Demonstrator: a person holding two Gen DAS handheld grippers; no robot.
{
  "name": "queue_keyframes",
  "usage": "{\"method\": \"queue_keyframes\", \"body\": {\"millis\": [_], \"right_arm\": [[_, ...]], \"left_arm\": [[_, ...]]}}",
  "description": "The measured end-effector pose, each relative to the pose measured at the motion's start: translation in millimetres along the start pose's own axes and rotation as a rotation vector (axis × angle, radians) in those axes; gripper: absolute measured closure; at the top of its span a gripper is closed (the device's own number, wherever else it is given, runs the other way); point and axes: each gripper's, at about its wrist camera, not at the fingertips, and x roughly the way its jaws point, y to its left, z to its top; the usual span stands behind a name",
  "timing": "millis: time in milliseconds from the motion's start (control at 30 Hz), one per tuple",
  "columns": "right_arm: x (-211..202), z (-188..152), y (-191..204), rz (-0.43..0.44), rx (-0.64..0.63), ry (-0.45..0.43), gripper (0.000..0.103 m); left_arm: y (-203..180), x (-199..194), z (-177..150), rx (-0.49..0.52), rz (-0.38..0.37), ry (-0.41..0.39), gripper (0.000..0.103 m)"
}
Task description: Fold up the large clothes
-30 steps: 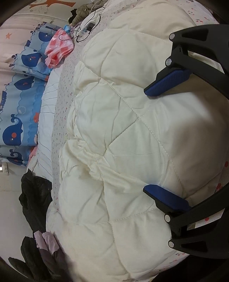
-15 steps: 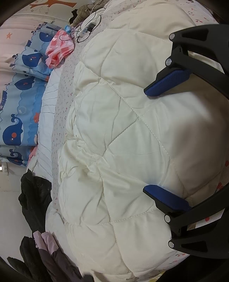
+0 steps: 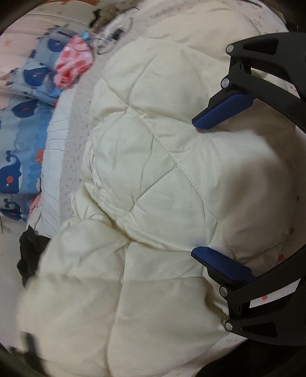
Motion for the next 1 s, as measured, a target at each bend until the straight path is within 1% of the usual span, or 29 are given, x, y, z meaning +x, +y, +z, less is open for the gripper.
{"method": "queue_keyframes", "body": {"millis": [33,100,133,167,200,233,300,367,400,433,500,533,567,600,667,733,767,800,833,867,900,933,967,1000], "right_arm": [[-4.2,2.1,-8.7,0.051,0.037,0.012,0.006],[-18.1,6.9,-40.9,0.232,0.193,0.035,0.006],[-29.1,8.0,-63.0,0.318,0.302,0.023,0.006],[-49.4,8.3,-94.4,0.389,0.419,-0.035,0.006],[-65.1,8.5,-116.9,0.424,0.474,-0.088,0.006],[-84.5,7.7,-146.6,0.449,0.544,-0.154,0.006],[-110.4,5.1,-194.0,0.455,0.641,-0.228,0.006],[-129.8,1.4,-242.2,0.463,0.721,-0.279,0.006],[-135.8,0.2,-261.0,0.464,0.745,-0.299,0.006],[-140.2,0.5,-280.3,0.456,0.758,-0.310,0.006],[-143.1,6.8,-298.8,0.421,0.738,-0.299,0.006],[-142.9,12.8,-303.9,0.417,0.713,-0.291,0.006],[-142.6,18.6,-304.3,0.401,0.681,-0.273,0.006],[-140.4,26.2,-302.9,0.383,0.649,-0.253,0.006],[-131.9,44.0,-292.0,0.355,0.549,-0.197,0.006],[-110.1,65.2,-275.5,0.322,0.422,-0.111,0.006],[-98.4,70.9,-268.6,0.314,0.380,-0.074,0.006],[-83.4,72.6,-258.3,0.289,0.326,-0.021,0.006],[-64.3,76.2,-248.8,0.226,0.263,0.038,0.006],[-51.3,72.9,-239.6,0.173,0.226,0.076,0.006],[-36.0,69.3,-237.7,0.119,0.194,0.118,0.006],[-28.2,65.0,-240.6,0.124,0.196,0.130,0.006],[-24.5,59.9,-244.8,0.133,0.216,0.132,0.006],[-24.4,54.5,-250.0,0.143,0.240,0.130,0.006]], "left_arm": [[-20.6,6.0,0.9,0.042,-0.018,0.006,0.068],[-60.4,20.5,1.2,0.125,-0.047,0.017,0.068],[-77.8,28.5,-0.3,0.160,-0.059,0.024,0.068],[-92.2,35.8,-2.9,0.194,-0.068,0.034,0.068],[-109.4,46.3,-8.5,0.237,-0.076,0.048,0.068],[-120.8,54.2,-14.3,0.265,-0.081,0.060,0.068],[-143.9,75.3,-31.7,0.322,-0.098,0.102,0.068],[-165.9,103.9,-55.5,0.370,-0.120,0.162,0.068],[-175.7,120.6,-74.1,0.395,-0.131,0.205,0.068],[-182.9,136.5,-85.4,0.414,-0.135,0.236,0.068],[-193.9,160.8,-116.9,0.468,-0.134,0.309,0.068],[-197.4,176.3,-138.3,0.504,-0.124,0.356,0.068],[-200.2,186.7,-154.2,0.546,-0.112,0.381,0.068],[-202.1,192.6,-168.1,0.588,-0.097,0.388,0.068],[-205.0,194.1,-179.6,0.641,-0.078,0.382,0.067],[-206.7,189.0,-181.5,0.679,-0.075,0.379,0.059],[-208.4,184.5,-181.4,0.700,-0.087,0.389,0.051],[-211.0,179.2,-182.8,0.712,-0.095,0.397,0.046],[-211.8,170.9,-180.7,0.730,-0.107,0.419,0.043],[-211.9,163.6,-179.0,0.741,-0.121,0.439,0.040],[-210.9,149.0,-174.4,0.751,-0.149,0.460,0.039],[-208.9,138.4,-170.2,0.745,-0.171,0.467,0.038],[-202.4,122.9,-161.0,0.718,-0.193,0.467,0.032],[-191.0,106.9,-147.6,0.670,-0.205,0.448,0.026]]}}
